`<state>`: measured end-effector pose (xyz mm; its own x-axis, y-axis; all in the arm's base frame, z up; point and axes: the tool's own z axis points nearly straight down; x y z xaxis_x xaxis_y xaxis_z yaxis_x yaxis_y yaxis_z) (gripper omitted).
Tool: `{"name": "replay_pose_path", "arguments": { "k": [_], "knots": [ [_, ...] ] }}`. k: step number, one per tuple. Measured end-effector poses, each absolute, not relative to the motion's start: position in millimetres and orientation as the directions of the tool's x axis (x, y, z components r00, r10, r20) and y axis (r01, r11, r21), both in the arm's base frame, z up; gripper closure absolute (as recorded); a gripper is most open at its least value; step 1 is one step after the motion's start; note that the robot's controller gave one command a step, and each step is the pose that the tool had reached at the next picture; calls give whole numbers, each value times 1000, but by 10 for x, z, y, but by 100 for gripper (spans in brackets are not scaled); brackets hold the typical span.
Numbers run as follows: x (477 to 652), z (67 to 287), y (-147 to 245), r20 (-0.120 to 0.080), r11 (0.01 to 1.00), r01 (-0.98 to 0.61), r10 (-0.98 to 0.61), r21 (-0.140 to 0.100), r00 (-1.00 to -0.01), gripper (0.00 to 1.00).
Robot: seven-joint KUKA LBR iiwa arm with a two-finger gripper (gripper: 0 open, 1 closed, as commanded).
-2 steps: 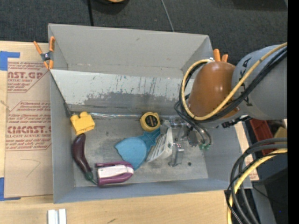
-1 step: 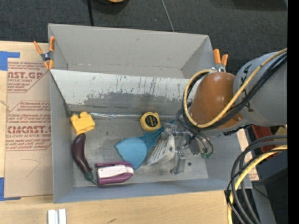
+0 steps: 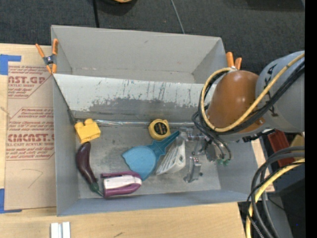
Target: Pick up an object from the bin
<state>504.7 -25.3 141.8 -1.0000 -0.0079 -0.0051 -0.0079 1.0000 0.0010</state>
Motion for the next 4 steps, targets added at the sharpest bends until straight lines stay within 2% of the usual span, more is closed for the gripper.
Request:
{"name": "replay_pose_path", "arguments": {
  "k": [1,2,4],
  "knots": [
    [4924,717,-319,-8,1000,12,12,2,-1000,0],
    [4934,723,-391,-17,994,-105,-105,2,-994,100],
    [4920,773,-390,-12,994,-105,-105,2,-994,100]
  ]
}}
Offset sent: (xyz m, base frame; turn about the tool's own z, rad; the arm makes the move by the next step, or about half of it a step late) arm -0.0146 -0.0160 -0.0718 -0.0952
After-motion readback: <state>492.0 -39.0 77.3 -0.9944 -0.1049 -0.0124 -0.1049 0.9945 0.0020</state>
